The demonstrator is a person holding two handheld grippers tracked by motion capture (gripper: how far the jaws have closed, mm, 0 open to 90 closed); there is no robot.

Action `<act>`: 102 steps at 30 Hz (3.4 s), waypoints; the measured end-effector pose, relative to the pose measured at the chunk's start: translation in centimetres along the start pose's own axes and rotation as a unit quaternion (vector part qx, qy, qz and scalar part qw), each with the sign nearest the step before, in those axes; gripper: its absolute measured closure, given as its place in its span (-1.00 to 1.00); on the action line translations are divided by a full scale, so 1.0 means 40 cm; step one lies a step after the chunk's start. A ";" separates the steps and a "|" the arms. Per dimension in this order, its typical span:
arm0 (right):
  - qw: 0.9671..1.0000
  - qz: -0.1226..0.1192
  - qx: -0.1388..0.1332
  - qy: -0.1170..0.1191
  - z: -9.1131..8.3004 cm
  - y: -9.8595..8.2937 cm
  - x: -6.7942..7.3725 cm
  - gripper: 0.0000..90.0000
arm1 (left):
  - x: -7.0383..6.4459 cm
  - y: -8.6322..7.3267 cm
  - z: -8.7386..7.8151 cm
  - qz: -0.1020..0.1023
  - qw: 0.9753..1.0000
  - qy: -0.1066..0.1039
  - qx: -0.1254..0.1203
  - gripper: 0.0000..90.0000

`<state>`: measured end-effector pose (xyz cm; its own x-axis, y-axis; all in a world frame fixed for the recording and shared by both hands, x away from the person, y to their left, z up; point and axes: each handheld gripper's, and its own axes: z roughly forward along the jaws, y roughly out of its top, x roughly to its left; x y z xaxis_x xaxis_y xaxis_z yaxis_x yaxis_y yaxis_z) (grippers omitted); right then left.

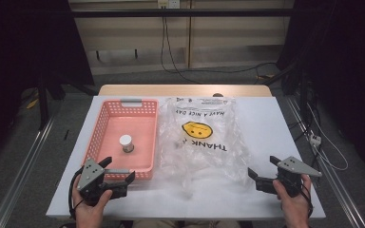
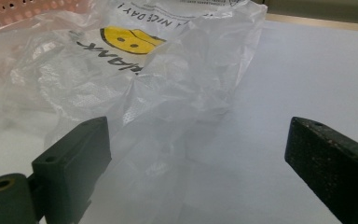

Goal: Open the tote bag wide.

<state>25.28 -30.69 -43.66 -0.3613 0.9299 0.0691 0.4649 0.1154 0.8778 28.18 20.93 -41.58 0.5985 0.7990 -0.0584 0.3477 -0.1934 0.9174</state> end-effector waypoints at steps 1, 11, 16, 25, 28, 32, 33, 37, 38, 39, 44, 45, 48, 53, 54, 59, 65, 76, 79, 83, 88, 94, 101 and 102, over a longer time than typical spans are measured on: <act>1.000 -0.003 -0.001 0.001 -0.001 0.000 0.001 -0.87 | 0.000 0.000 0.002 0.004 1.000 0.001 0.004 -0.88; 1.000 -0.010 0.009 0.009 0.005 0.007 0.003 -0.85 | 0.001 -0.004 -0.008 -0.001 1.000 0.012 0.007 -0.87; 0.999 -0.013 0.031 0.025 0.003 0.018 0.008 -0.80 | -0.005 -0.003 -0.010 0.017 1.000 0.020 0.011 -0.87; 0.999 -0.043 0.027 0.018 0.005 0.057 0.031 -0.74 | -0.004 -0.002 -0.005 0.018 1.000 0.010 0.014 -0.87; 0.998 -0.049 0.026 0.028 0.013 0.073 0.055 -0.78 | -0.006 -0.003 -0.005 0.014 1.000 0.003 0.012 -0.87; 0.998 -0.047 0.015 0.048 0.015 0.089 0.081 -0.83 | -0.002 -0.003 -0.011 0.017 1.000 0.001 0.010 -0.87; 0.997 -0.047 0.019 0.050 0.017 0.092 0.089 -0.82 | -0.004 -0.003 -0.011 0.009 1.000 -0.002 0.005 -0.87; 0.994 -0.067 0.035 0.074 0.035 0.106 0.121 -0.75 | -0.003 -0.003 -0.013 0.017 1.000 -0.001 0.008 -0.88; 0.993 -0.075 0.042 0.077 0.041 0.112 0.128 -0.76 | -0.003 -0.003 -0.012 0.018 1.000 -0.003 0.008 -0.87; 0.992 -0.082 0.049 0.078 0.049 0.118 0.136 -0.76 | -0.004 -0.003 -0.012 0.018 1.000 -0.004 0.008 -0.87; 0.987 -0.097 0.076 0.103 0.083 0.138 0.165 -0.77 | -0.006 -0.005 -0.014 0.014 1.000 0.000 0.005 -0.87; 0.985 -0.102 0.084 0.114 0.101 0.142 0.175 -0.77 | -0.005 -0.005 -0.015 0.016 1.000 0.000 0.007 -0.87; 0.981 -0.112 0.097 0.125 0.128 0.147 0.187 -0.77 | -0.006 -0.006 -0.018 0.024 1.000 0.002 0.009 -0.87; 0.979 -0.113 0.111 0.129 0.165 0.151 0.207 -0.81 | -0.008 -0.005 -0.016 0.029 1.000 -0.004 0.009 -0.87; 0.978 -0.116 0.114 0.130 0.171 0.151 0.213 -0.80 | -0.008 -0.005 -0.016 0.029 1.000 -0.004 0.009 -0.87; 0.976 -0.127 0.121 0.133 0.197 0.147 0.229 -0.73 | -0.009 -0.002 -0.007 0.026 1.000 -0.008 0.010 -0.87; 0.973 -0.133 0.136 0.129 0.216 0.121 0.230 -0.76 | -0.015 -0.001 -0.004 0.026 0.999 -0.017 0.014 -0.87; 0.966 -0.171 0.164 0.098 0.230 0.096 0.237 -0.63 | -0.015 0.000 -0.002 0.027 0.999 -0.018 0.016 -0.87; 0.962 -0.187 0.181 0.083 0.243 0.088 0.242 -0.52 | -0.016 0.000 -0.002 0.027 0.999 -0.019 0.015 -0.87; 0.965 -0.185 0.172 0.072 0.244 0.092 0.239 -0.30 | -0.016 -0.001 -0.003 0.028 0.999 -0.018 0.014 -0.87; 0.972 -0.168 0.153 0.068 0.243 0.112 0.215 -0.06 | -0.015 -0.001 -0.004 0.027 0.999 -0.016 0.014 -0.88; 0.975 -0.161 0.130 0.078 0.230 0.130 0.214 0.09 | -0.015 -0.002 -0.007 0.029 0.999 -0.014 0.016 -0.88; 0.980 -0.137 0.107 0.097 0.231 0.161 0.203 0.44 | -0.016 -0.003 -0.006 0.030 0.999 -0.014 0.016 -0.87; 0.980 -0.137 0.107 0.097 0.231 0.161 0.203 0.44 | -0.016 -0.003 -0.005 0.030 0.999 -0.013 0.017 -0.87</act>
<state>32.82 -19.15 -41.83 -0.6336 0.7721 -0.0484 0.4803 0.4417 0.7578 27.61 20.57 -41.56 0.6377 0.7701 -0.0152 0.3345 -0.2592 0.9060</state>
